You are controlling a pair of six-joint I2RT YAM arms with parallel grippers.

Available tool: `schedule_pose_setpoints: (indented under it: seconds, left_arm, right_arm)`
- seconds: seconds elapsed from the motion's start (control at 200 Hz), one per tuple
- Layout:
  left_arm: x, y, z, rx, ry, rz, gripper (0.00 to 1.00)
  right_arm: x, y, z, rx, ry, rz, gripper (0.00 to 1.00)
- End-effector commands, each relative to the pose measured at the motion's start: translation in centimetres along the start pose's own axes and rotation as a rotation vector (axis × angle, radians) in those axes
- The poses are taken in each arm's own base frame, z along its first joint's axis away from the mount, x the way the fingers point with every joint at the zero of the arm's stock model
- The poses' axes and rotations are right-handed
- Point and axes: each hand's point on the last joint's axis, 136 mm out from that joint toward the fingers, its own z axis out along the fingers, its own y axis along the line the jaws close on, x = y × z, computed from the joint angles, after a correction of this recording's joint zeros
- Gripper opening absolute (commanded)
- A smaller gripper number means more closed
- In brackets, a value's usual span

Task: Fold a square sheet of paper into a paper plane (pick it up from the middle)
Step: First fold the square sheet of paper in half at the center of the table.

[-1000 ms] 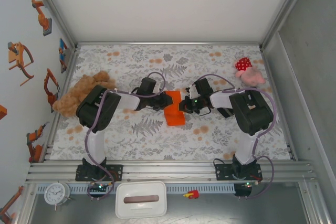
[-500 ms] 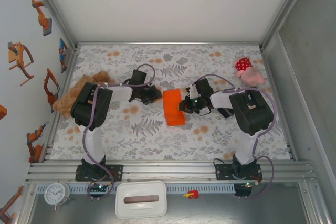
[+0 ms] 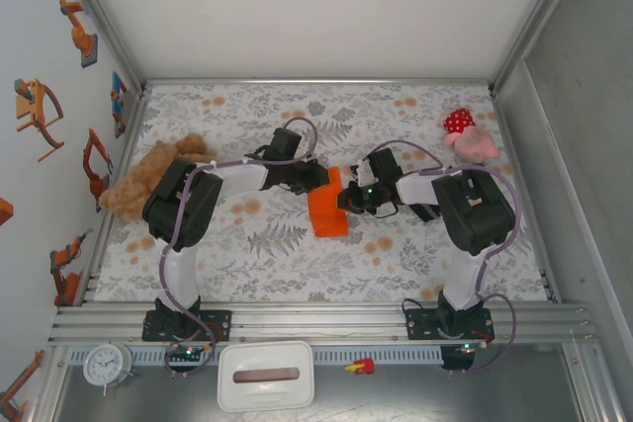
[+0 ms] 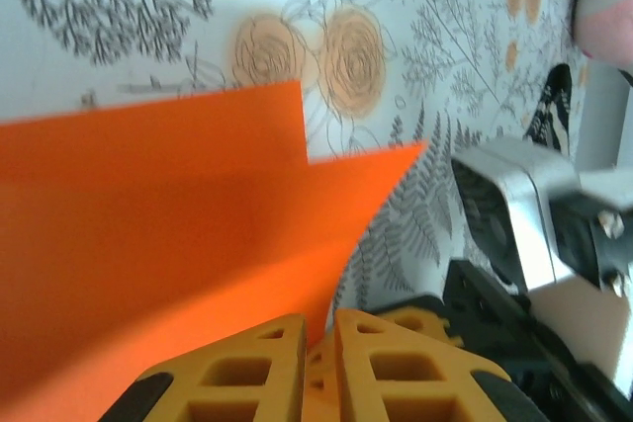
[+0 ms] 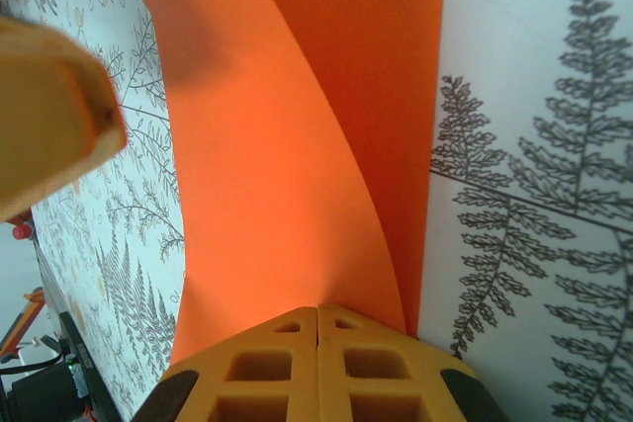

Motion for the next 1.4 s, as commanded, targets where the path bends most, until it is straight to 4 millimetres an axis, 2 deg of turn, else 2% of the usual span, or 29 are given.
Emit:
schedule_pose_setpoints:
  seconds: [0.0,0.185,0.326,0.591,0.711,0.821,0.916,1.002,1.087,1.157,1.207,1.267,1.397]
  left_arm:
    - [-0.3,1.7,0.8,-0.064,0.012,-0.009,0.17]
    - [-0.4,4.5,1.3,-0.148,0.03,-0.019,0.17]
    - [-1.5,6.5,1.1,-0.165,0.021,-0.054,0.17]
    - [-4.8,8.9,-0.3,-0.202,-0.022,-0.097,0.18]
    - [-5.4,10.2,-0.6,-0.287,-0.008,-0.101,0.17]
    - [-5.9,10.7,-1.0,-0.337,-0.01,-0.095,0.17]
    - [-6.5,10.1,-1.5,-0.338,-0.029,-0.081,0.17]
    - [-7.6,8.6,-2.8,-0.32,-0.068,-0.057,0.17]
    - [-8.9,5.5,-4.6,-0.242,-0.145,-0.025,0.17]
    - [-9.5,2.1,-6.1,-0.128,-0.213,-0.006,0.18]
    - [-9.2,0.3,-6.9,-0.074,-0.241,0.005,0.18]
    - [-8.0,-1.0,-7.3,-0.042,-0.251,0.011,0.18]
    - [-3.4,-1.3,-5.9,-0.056,-0.197,0.009,0.18]
  right_arm:
    - [8.6,-13.5,-0.9,0.488,0.172,0.248,0.0]
    - [8.5,-13.5,-1.0,0.491,0.168,0.246,0.0]
    - [8.5,-13.7,-1.0,0.499,0.167,0.247,0.0]
    - [8.6,-14.1,-1.1,0.525,0.17,0.253,0.0]
    - [8.5,-14.1,-1.2,0.529,0.168,0.25,0.0]
    - [8.5,-14.1,-1.3,0.533,0.163,0.253,0.0]
    - [8.4,-14.1,-1.2,0.53,0.156,0.258,0.0]
    - [8.2,-14.0,-1.2,0.524,0.149,0.262,0.0]
    - [8.1,-13.8,-1.2,0.519,0.145,0.269,0.0]
    - [8.0,-13.7,-1.1,0.514,0.141,0.272,0.0]
    - [7.8,-13.6,-1.1,0.511,0.136,0.273,0.0]
    - [7.7,-13.5,-1.1,0.507,0.135,0.277,0.0]
    - [7.8,-13.5,-1.1,0.506,0.135,0.281,0.0]
